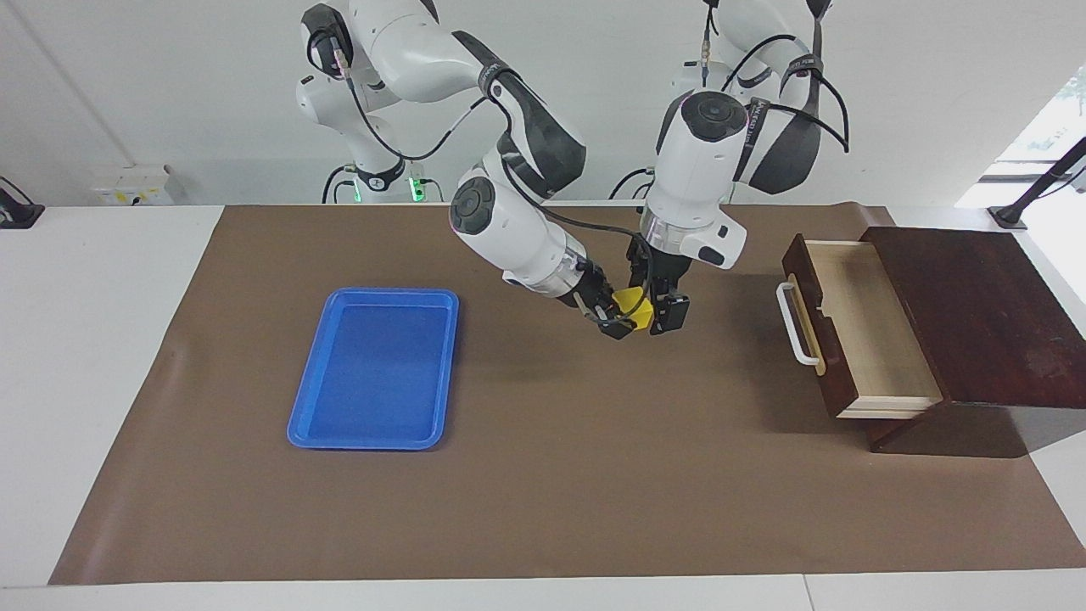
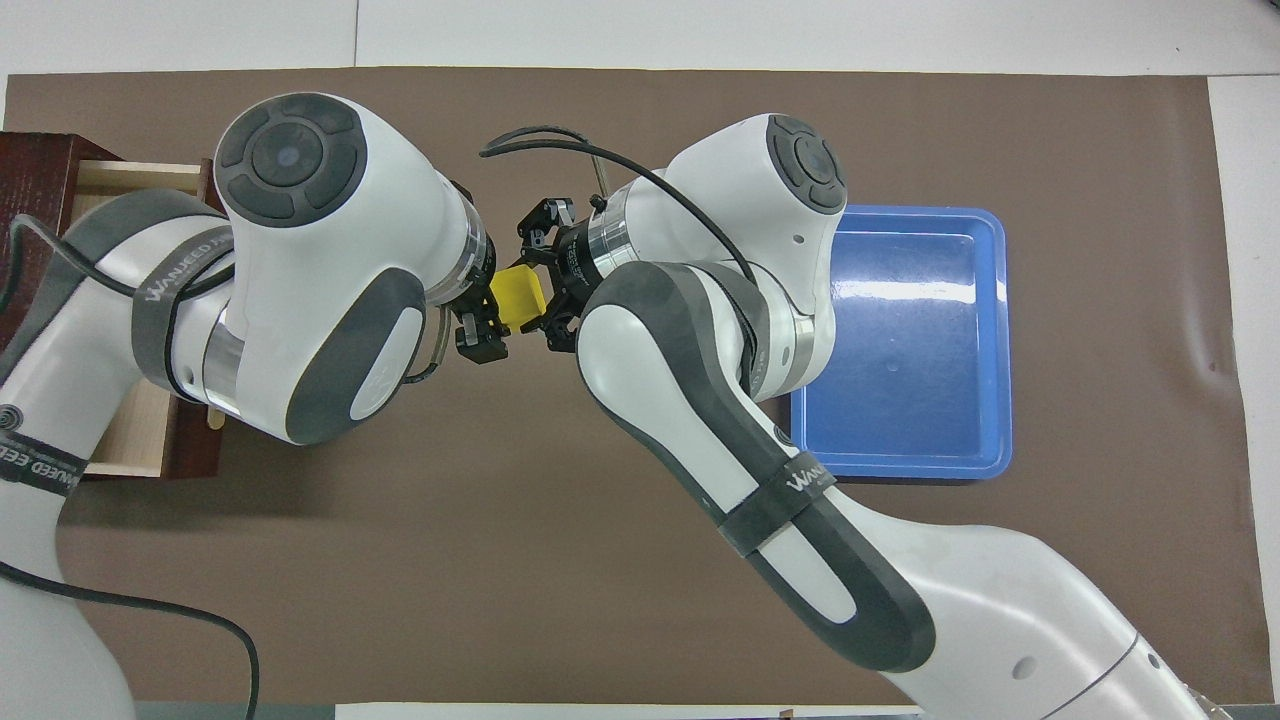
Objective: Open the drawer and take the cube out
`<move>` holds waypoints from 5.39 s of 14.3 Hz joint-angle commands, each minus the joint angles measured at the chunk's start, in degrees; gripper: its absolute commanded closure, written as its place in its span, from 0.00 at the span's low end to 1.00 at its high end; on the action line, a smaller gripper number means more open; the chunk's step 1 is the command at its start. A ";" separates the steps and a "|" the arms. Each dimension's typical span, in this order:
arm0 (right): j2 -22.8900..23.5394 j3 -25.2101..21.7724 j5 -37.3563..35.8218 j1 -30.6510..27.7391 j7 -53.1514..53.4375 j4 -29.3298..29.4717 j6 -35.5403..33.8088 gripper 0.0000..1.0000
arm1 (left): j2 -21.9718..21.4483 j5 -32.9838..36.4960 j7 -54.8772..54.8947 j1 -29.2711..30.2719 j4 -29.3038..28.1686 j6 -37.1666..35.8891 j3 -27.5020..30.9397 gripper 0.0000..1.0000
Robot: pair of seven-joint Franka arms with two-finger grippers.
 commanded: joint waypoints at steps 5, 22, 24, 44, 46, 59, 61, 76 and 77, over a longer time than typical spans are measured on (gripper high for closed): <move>-0.09 -0.18 1.99 -8.27 4.28 2.28 -3.89 1.00 | -1.77 0.04 1.59 1.62 -2.53 -0.48 0.55 0.00; 2.55 -0.62 0.49 -30.44 -19.36 -6.06 -8.04 1.00 | -9.07 0.22 29.80 21.05 -21.61 9.53 0.64 0.00; 3.25 -0.62 0.49 -30.70 -19.45 -6.51 -7.25 1.00 | -9.16 0.22 31.39 22.20 -22.05 10.15 0.64 0.00; 5.71 -0.36 1.37 -28.15 -24.11 -14.15 3.57 1.00 | -8.55 0.22 50.97 37.13 -21.44 14.98 0.64 0.00; 5.71 -0.36 1.37 -28.15 -24.02 -14.15 3.65 1.00 | -8.46 0.22 52.05 38.02 -21.44 16.39 0.64 0.00; 3.35 -0.53 0.84 -26.39 -21.65 -13.98 3.30 0.00 | -10.13 0.39 53.01 31.09 -16.70 5.95 0.20 0.00; 2.20 -0.62 0.58 -26.48 -20.51 -13.98 1.56 0.00 | -11.44 0.39 55.63 29.07 -15.38 3.13 0.11 0.00; -25.12 -3.08 -29.11 -33.25 -64.54 -11.87 -27.63 0.00 | -16.63 -0.49 106.25 26.51 -6.23 -16.91 0.20 0.00; -26.53 -3.00 -31.83 -33.60 -72.98 -11.87 -28.24 0.00 | -17.16 -0.57 108.89 26.42 -6.23 -17.87 0.20 0.00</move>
